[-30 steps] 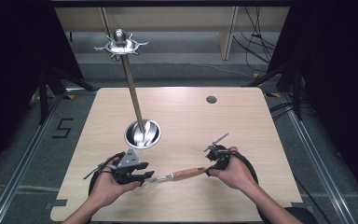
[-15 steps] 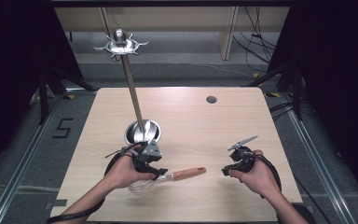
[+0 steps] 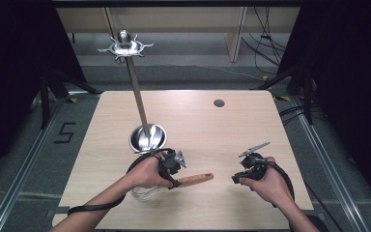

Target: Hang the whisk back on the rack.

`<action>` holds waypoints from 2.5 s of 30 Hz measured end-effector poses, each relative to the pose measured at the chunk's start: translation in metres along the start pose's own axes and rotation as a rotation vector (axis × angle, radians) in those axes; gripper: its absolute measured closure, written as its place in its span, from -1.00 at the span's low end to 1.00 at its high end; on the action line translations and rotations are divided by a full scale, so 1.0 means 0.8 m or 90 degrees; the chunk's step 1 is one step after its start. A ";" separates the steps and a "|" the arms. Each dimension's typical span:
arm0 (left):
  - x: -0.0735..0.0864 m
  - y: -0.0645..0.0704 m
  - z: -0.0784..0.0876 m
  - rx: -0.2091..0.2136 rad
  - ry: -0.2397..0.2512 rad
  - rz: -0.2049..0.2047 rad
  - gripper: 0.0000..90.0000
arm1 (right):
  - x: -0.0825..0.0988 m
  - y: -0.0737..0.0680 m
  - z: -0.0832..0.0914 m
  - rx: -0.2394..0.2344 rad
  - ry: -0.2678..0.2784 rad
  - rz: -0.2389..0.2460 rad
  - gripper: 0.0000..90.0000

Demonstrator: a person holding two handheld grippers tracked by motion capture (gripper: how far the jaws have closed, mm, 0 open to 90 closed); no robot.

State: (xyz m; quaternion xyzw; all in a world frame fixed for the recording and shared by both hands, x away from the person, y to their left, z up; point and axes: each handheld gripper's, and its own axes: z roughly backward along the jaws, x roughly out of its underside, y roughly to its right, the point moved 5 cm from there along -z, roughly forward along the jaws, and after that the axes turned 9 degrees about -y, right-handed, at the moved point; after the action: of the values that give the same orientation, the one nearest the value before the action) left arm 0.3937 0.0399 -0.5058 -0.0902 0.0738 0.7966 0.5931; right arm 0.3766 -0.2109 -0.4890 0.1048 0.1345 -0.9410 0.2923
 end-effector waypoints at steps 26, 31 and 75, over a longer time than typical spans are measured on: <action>-0.026 0.003 -0.032 0.006 -0.040 -0.016 0.37 | 0.002 0.000 -0.002 -0.009 -0.006 -0.002 0.70; -0.026 0.001 -0.033 -0.001 -0.048 -0.022 0.50 | 0.002 0.001 -0.002 -0.007 -0.006 -0.008 0.70; 0.012 0.001 0.092 -0.039 0.286 0.122 0.52 | -0.002 0.015 0.006 0.005 0.057 -0.024 0.62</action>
State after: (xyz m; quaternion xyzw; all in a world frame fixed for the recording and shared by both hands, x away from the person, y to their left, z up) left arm 0.3861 0.0649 -0.4364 -0.2752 0.1881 0.8112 0.4804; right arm 0.3843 -0.2209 -0.4866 0.1456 0.1454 -0.9413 0.2678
